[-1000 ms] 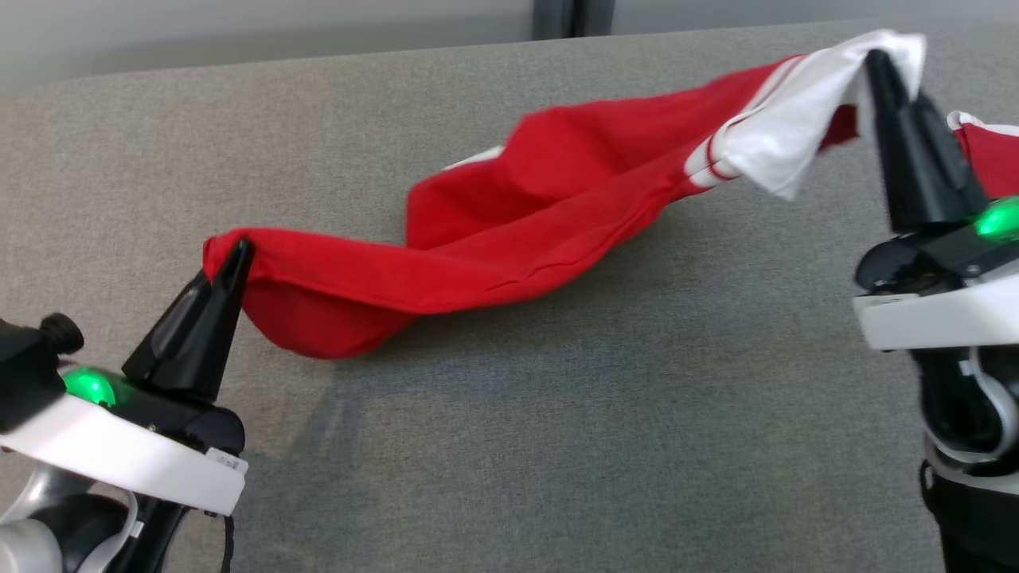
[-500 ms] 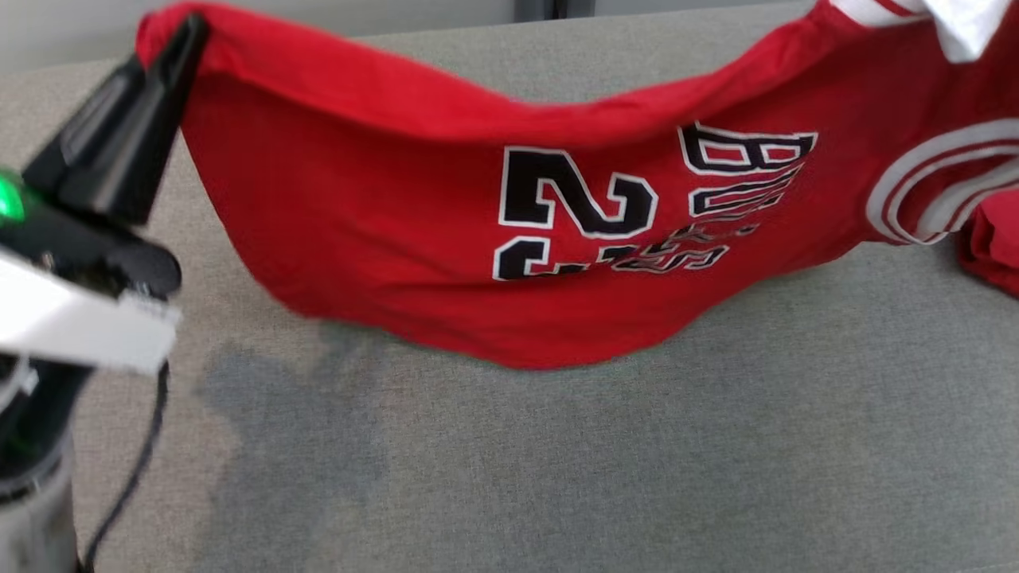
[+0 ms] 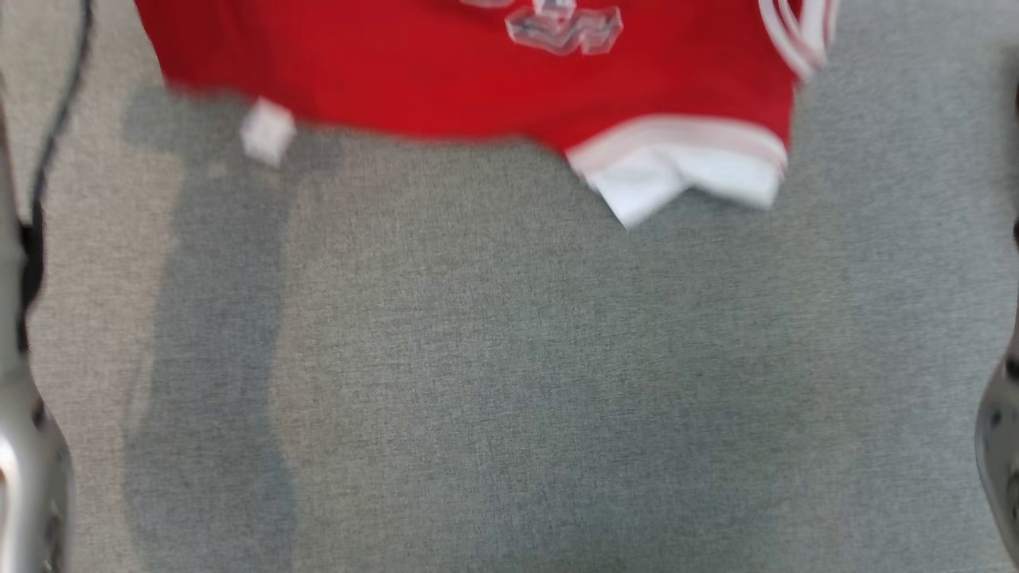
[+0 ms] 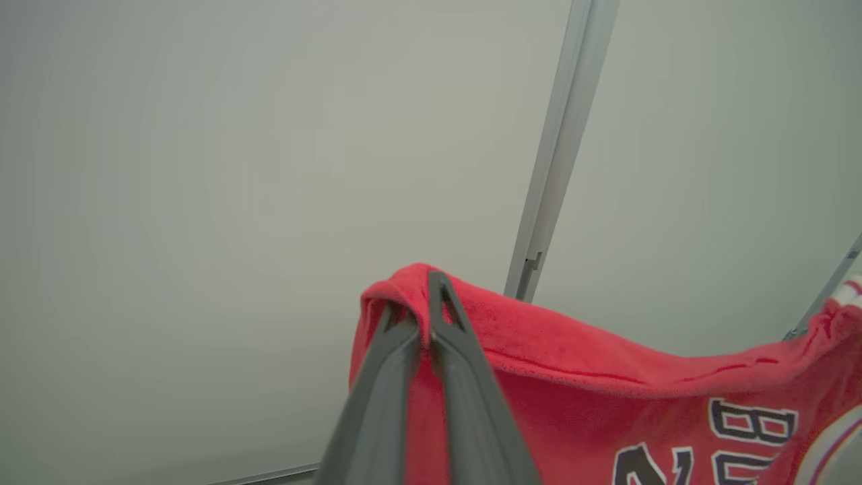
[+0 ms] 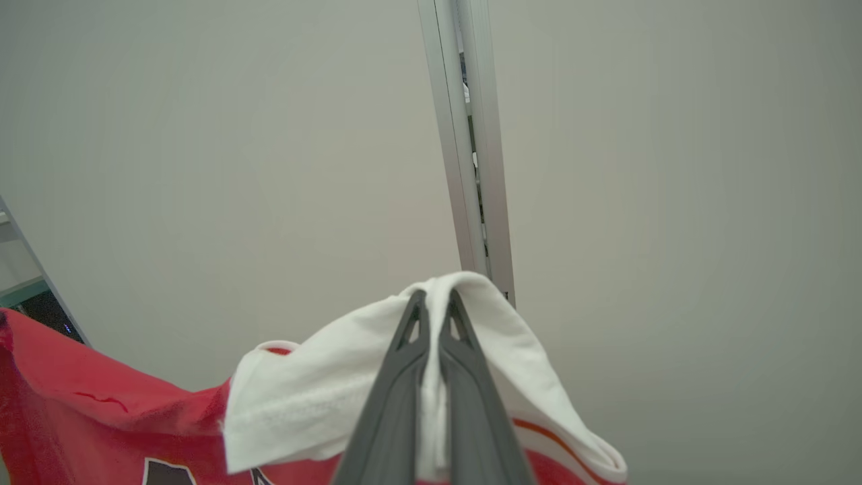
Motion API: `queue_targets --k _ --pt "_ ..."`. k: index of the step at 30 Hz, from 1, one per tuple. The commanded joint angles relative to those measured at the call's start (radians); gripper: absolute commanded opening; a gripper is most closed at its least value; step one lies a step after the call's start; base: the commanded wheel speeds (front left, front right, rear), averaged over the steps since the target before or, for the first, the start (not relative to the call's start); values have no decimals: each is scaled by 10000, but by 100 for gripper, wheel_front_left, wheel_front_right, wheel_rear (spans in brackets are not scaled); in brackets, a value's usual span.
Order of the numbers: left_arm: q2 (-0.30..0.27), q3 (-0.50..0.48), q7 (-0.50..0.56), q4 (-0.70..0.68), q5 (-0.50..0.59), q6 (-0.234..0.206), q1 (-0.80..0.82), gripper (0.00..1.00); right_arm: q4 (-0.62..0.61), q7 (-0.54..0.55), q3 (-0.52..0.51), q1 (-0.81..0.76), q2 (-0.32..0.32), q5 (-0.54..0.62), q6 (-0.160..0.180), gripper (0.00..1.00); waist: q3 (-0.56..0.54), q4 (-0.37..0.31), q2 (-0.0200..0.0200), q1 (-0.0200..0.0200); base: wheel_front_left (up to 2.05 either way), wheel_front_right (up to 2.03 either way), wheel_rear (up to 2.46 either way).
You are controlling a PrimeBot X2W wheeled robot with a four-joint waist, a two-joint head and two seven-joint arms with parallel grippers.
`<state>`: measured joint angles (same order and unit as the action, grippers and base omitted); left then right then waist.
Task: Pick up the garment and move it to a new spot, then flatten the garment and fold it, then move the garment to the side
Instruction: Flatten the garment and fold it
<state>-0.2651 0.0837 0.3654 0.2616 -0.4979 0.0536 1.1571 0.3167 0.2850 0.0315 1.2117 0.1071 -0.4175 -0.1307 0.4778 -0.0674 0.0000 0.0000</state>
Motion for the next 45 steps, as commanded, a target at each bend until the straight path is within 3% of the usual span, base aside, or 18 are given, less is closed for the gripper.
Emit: queue_targets --k 1,5,11,16,21,26,33,40,45 --pt "-3 82 -519 788 400 -140 907 0 768 -652 -234 810 -179 274 -2 0 460 25 0 0 0 0 0" --pt "35 158 -1430 1973 879 -361 2100 0 1925 -1931 -719 2055 -424 721 -2 0 817 28 0 0 0 0 0" --pt "271 18 -4180 3527 1264 -456 3931 0 3937 -4435 -1171 4305 -545 998 0 0 1391 127 0 0 0 0 0" --pt "401 261 -5622 4975 1368 99 4323 0 5627 -5234 -304 5005 -543 306 0 0 2011 91 0 0 0 0 0" --pt "399 246 -6226 6034 1352 362 3697 0 6386 -5491 1168 4185 -538 -765 -2 0 2618 5 0 0 0 0 0" --pt "425 62 -6310 6119 1316 528 2685 0 6088 -5514 1969 2893 -530 -1383 -2 0 3002 61 0 0 0 0 0" --pt "479 -589 -6310 5389 1300 673 1332 0 5617 -5520 1544 1609 -523 -1468 -2 0 3139 96 0 0 0 0 0" --pt "557 -1266 -6311 4637 1055 756 623 0 4764 -5520 1301 961 -523 -1675 -2 0 2598 -41 0 0 0 0 0" --pt "456 -711 -6310 3843 829 763 -205 0 3788 -5513 1673 416 -529 -1999 -2 0 2013 -199 0 0 0 0 0"
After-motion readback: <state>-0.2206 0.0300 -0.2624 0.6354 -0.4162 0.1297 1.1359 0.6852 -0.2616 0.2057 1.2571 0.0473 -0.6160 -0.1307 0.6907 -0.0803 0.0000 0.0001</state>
